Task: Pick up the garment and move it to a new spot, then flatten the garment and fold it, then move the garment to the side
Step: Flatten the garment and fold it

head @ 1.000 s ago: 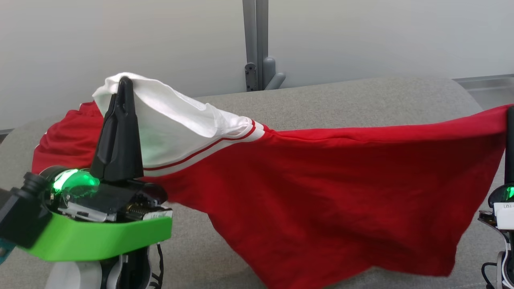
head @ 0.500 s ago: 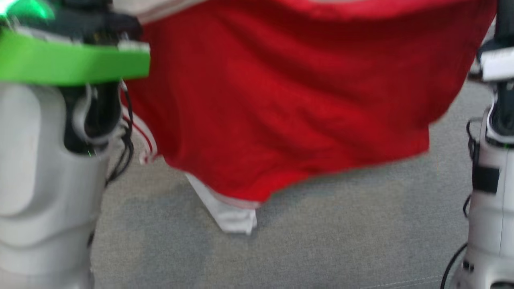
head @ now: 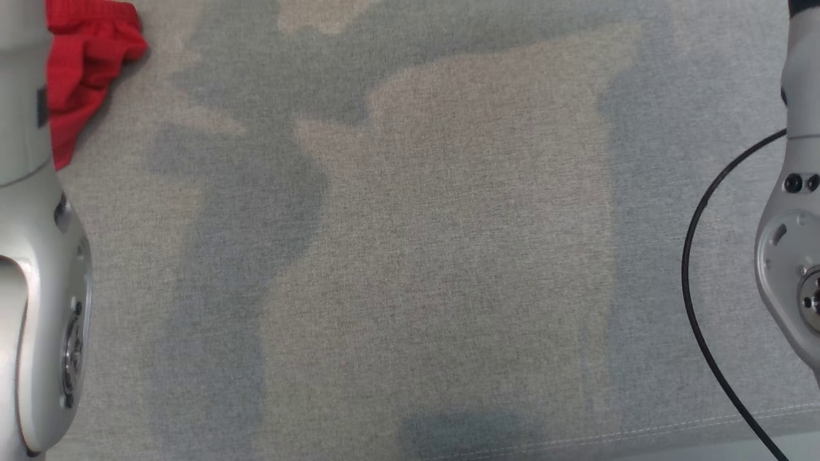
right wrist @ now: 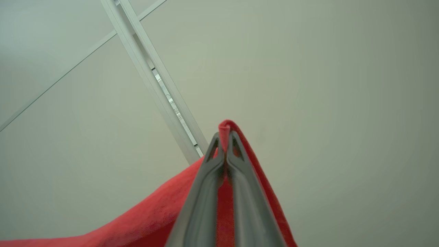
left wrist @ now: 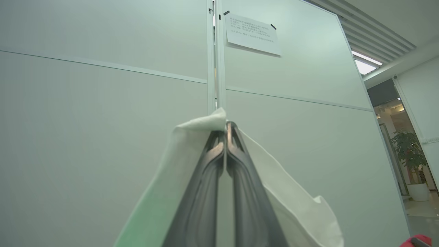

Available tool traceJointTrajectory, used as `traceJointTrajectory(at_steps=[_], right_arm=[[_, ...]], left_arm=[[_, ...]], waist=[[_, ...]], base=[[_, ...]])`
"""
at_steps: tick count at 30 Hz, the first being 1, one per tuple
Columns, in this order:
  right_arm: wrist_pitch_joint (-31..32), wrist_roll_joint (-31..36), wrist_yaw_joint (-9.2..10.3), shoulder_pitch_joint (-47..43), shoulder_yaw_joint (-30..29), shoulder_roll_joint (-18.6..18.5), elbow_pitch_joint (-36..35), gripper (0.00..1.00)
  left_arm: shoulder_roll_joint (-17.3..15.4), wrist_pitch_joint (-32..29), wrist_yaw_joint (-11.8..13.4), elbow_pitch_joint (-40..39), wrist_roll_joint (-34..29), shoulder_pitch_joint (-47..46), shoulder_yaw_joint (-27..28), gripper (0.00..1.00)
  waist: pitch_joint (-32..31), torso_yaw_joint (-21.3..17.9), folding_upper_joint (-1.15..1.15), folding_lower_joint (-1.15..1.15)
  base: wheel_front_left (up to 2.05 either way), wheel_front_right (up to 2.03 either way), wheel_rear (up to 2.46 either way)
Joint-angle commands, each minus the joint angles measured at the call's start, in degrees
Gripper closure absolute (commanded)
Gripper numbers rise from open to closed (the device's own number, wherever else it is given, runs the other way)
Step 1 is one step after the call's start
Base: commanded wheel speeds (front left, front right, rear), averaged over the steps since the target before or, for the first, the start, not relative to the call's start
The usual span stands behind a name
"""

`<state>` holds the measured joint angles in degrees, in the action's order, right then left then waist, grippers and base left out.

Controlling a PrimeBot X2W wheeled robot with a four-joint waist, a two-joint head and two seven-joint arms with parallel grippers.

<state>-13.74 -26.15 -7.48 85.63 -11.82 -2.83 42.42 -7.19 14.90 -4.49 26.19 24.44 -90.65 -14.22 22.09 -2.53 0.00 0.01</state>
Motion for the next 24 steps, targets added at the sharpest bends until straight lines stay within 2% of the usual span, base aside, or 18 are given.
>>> traceJointTrajectory(at_steps=[1,6,11,19,24], right_arm=[[-0.6,0.4,-0.02,1.6,0.0,-0.2,1.4,1.0],[-1.4,-1.5,-0.02,1.8,0.8,-0.2,5.5,1.0],[-1.5,-4.1,-0.02,-3.2,0.6,-0.3,4.0,1.0],[-1.5,-11.4,-0.02,-12.4,4.9,-0.3,-1.3,1.0],[-1.4,-16.1,-0.02,-20.8,9.5,-2.7,-7.1,1.0]], left_arm=[[0.5,0.3,-0.2,-1.1,-1.0,-2.0,1.7,1.0],[2.4,0.2,-1.7,-5.4,-3.5,2.5,6.0,1.0],[3.8,0.3,-2.8,-11.7,-2.2,11.0,9.4,1.0],[4.1,0.3,-3.0,-23.6,2.5,24.6,8.2,1.0],[1.8,0.2,-3.0,-31.3,3.6,34.7,7.4,1.0]], waist=[[6.1,1.6,0.0,-0.01],[13.4,2.9,0.0,-0.01],[16.9,3.4,0.0,-0.01],[17.1,2.9,0.0,-0.01],[15.7,2.5,0.0,-0.01]], base=[[0.0,0.0,0.0],[0.0,0.0,0.0],[0.0,0.0,0.0],[0.0,0.0,0.0],[0.0,0.0,0.0]])
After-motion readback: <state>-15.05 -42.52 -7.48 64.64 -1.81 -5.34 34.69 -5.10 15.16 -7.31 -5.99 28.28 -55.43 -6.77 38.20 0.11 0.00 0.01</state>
